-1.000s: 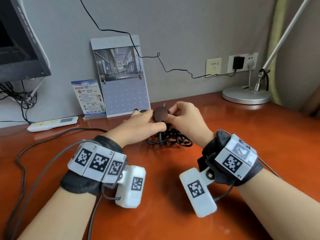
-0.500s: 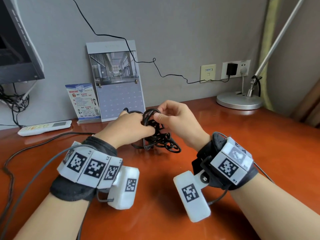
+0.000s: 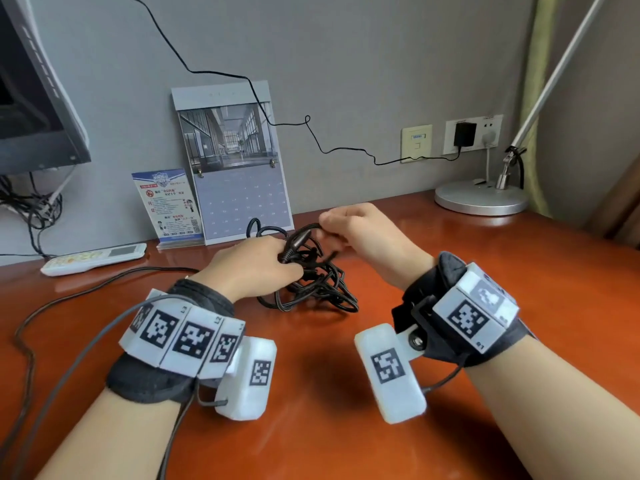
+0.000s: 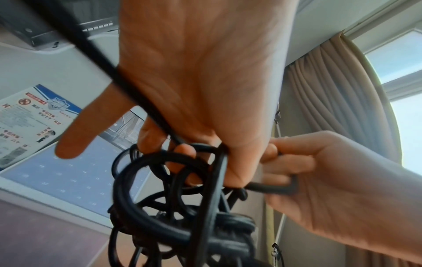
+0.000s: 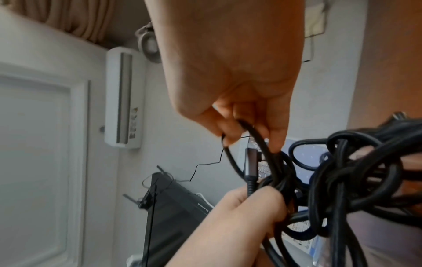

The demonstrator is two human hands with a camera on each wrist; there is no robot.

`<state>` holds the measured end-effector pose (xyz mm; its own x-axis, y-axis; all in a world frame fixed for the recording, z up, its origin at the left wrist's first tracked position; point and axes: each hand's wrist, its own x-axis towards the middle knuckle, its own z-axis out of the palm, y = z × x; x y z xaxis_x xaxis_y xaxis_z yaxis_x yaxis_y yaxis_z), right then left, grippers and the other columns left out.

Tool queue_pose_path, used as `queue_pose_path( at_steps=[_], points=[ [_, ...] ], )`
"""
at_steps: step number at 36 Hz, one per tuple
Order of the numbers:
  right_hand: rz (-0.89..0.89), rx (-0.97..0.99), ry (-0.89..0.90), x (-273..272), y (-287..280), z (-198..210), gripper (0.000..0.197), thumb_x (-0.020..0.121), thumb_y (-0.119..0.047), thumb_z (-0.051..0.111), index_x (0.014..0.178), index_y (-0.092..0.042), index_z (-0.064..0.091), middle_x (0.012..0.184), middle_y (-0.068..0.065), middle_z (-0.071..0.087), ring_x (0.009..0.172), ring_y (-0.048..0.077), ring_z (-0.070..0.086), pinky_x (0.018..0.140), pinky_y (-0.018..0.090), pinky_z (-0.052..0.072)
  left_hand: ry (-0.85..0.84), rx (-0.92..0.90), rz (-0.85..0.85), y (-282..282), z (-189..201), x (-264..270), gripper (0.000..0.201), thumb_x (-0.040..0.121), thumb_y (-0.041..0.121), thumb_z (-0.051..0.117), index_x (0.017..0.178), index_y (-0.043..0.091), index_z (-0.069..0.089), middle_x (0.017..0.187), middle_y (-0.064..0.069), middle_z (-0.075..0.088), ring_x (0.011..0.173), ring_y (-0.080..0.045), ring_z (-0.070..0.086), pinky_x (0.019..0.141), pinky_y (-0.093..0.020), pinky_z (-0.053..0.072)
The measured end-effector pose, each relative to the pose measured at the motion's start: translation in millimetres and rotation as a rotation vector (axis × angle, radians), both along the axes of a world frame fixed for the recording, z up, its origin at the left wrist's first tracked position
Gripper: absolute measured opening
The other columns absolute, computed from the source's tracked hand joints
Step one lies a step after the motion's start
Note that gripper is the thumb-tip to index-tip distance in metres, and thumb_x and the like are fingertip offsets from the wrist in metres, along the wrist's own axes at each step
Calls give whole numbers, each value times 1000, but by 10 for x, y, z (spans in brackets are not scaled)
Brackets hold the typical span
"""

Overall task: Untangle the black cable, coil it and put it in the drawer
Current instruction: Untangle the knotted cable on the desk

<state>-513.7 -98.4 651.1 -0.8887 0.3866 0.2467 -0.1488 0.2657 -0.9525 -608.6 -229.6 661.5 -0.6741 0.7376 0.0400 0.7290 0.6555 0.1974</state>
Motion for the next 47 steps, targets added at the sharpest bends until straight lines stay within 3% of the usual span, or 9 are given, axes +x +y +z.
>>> queue_pose_path(
  at_steps=[3,9,17,22,29,33,37,42,47],
  points=[
    [-91,18,-26,-28,-28,19,34,96,-20,47,64,-12,50,38,-10,36,41,13,37,48,24,38,50,-7,22,-6,3,5,19,87,44,49,93,29,61,77,12,56,80,-17,55,64,-28,37],
    [293,-344,-1,45,-16,-2,36,99,-19,36,65,-9,43,51,0,45,59,17,54,71,25,50,41,17,56,-49,22,-34,18,86,42,51,85,27,61,76,8,58,76,-15,56,63,-27,38],
    [364,-369,12,41,51,40,33,87,-19,43,54,-17,37,40,-10,20,40,9,15,43,23,20,59,0,17,21,32,42,28,84,44,52,69,20,54,68,6,56,65,-12,50,55,-25,32],
    [637,-559,148,45,78,-74,12,65,-21,59,59,-12,53,52,2,48,54,17,50,62,25,45,131,14,67,-21,91,6,30,82,45,53,69,19,55,69,3,57,75,-24,55,57,-26,33],
    [376,-186,-11,55,67,30,26,95,-5,30,74,-9,46,46,-8,26,46,12,22,50,25,25,35,50,83,-136,101,-81,31,73,39,65,55,16,55,55,3,51,58,-17,47,53,-26,30],
    [194,39,7,87,126,71,24,89,-8,43,65,-8,43,47,-7,25,45,11,18,50,30,12,77,52,74,-91,92,-46,33,76,39,64,57,15,53,57,1,51,58,-17,47,52,-26,29],
    [346,-23,-11,148,178,-16,10,71,-13,43,62,-7,42,51,3,43,47,16,37,49,27,29,41,80,62,-88,76,-87,28,76,37,63,61,15,56,59,-1,52,60,-20,47,55,-26,31],
    [625,-294,1,126,246,-130,25,67,-4,33,71,-9,57,61,6,61,91,23,64,82,26,50,-11,105,58,-137,65,-141,29,71,42,62,60,15,56,58,-1,50,58,-19,44,57,-28,32],
    [397,45,-89,193,316,-50,18,70,-9,40,68,-3,56,43,3,34,49,20,38,54,20,38,-18,86,56,-175,76,-135,34,76,34,63,53,16,44,47,2,39,46,-18,41,51,-23,31]
  ],
)
